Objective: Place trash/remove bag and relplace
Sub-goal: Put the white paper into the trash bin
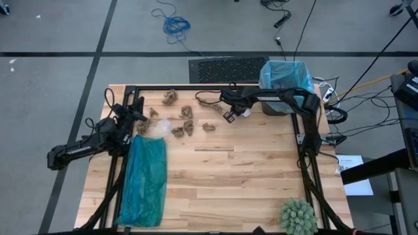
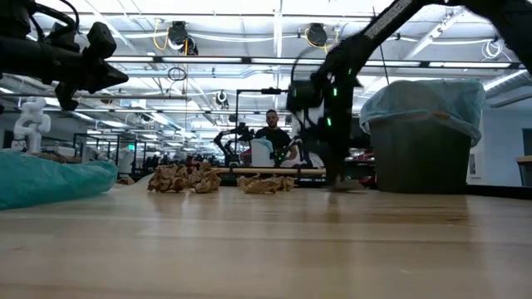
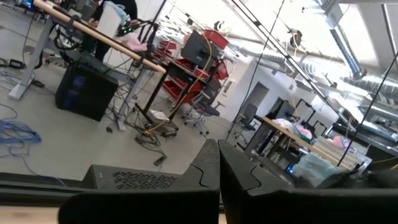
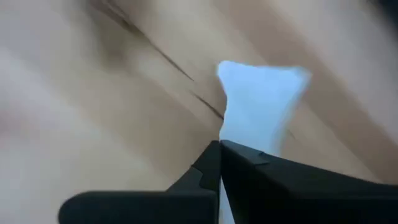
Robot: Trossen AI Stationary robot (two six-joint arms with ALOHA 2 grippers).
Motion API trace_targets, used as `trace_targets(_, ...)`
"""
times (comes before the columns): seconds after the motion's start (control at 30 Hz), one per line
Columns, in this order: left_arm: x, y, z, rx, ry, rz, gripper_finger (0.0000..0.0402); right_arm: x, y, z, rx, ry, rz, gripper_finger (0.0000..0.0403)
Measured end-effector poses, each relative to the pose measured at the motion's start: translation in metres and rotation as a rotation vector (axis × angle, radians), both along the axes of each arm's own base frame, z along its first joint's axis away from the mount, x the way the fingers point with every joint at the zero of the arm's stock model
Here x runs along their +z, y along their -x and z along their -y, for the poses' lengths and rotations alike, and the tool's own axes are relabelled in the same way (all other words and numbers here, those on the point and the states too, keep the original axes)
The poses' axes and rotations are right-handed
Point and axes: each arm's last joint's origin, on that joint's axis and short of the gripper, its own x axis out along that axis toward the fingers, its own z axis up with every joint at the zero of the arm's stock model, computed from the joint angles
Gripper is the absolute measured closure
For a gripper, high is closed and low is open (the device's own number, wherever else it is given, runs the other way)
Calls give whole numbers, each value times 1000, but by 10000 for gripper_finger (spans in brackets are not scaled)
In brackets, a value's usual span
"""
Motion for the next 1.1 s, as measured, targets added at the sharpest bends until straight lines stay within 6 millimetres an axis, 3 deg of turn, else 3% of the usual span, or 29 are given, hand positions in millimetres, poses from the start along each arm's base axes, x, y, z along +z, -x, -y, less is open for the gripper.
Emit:
trace_targets(0.17, 0, 0, 0, 0, 1, -3, 401, 58, 9, -13, 23, 66, 174, 403)
trace_targets(0.3, 0, 0, 0, -5, 11, 27, 401, 119, 25, -28, 40, 132, 370, 403)
trace_targets(0.53, 6, 1, 1, -45, 77, 246, 401, 222, 72, -47, -9, 306, 662, 403)
trace_targets(0.63, 9, 2, 1, -45, 66, 272, 401, 256, 98, -53, -83, 405, 635, 403)
trace_targets(0.73, 13, 4, 1, -49, 49, 320, 401, 275, 126, -56, -208, 470, 484, 403)
trace_targets(0.83, 16, 5, 2, -51, 37, 355, 401, 282, 149, -54, -315, 461, 333, 403)
trace_targets(1.1, 16, 4, 2, -51, 41, 360, 401, 249, 167, -30, -472, 292, 96, 403)
